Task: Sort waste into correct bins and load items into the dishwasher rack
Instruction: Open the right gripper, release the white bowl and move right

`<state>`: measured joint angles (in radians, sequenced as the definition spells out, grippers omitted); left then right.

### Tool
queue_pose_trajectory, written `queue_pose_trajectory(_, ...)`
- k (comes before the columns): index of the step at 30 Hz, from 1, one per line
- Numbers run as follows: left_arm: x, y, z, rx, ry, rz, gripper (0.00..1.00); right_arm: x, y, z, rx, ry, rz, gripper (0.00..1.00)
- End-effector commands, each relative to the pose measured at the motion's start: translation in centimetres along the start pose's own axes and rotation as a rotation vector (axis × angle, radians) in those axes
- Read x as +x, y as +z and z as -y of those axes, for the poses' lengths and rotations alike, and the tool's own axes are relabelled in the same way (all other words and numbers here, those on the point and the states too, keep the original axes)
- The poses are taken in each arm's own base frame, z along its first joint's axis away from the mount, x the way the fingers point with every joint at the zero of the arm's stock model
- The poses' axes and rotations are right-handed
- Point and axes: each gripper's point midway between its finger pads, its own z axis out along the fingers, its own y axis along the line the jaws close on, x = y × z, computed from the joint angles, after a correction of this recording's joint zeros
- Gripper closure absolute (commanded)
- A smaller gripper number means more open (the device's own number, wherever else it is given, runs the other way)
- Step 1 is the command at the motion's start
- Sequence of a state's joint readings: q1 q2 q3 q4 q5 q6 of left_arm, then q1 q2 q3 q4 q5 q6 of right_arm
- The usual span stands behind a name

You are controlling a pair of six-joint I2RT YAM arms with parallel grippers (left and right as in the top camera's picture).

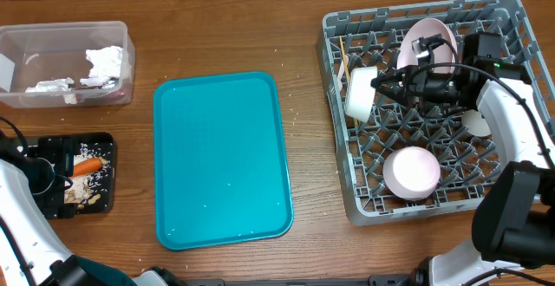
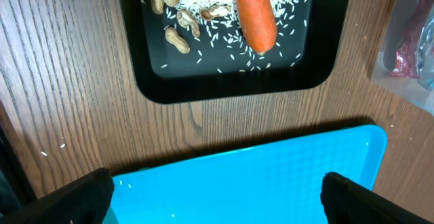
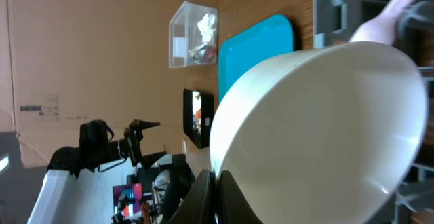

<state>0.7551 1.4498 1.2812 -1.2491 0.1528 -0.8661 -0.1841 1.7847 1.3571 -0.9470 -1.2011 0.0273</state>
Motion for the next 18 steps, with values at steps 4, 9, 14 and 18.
queue_pose_trajectory(4,-0.1,0.1,-0.3,-0.013,-0.022,0.004,0.0,0.6,-0.5,0.8,0.079,0.034,0.003,0.96)
queue_pose_trajectory(9,-0.1,0.1,-0.3,-0.013,-0.022,0.004,0.0,0.8,-0.9,2.1,0.164,0.088,0.006,0.96)
queue_pose_trajectory(14,-0.1,0.1,-0.3,-0.013,-0.022,0.004,0.0,0.6,-2.7,3.9,0.381,0.125,0.027,0.88)
queue_pose_trajectory(18,-0.1,0.1,-0.3,-0.013,-0.022,0.004,0.0,0.0,-5.7,4.6,0.618,0.169,0.102,0.84)
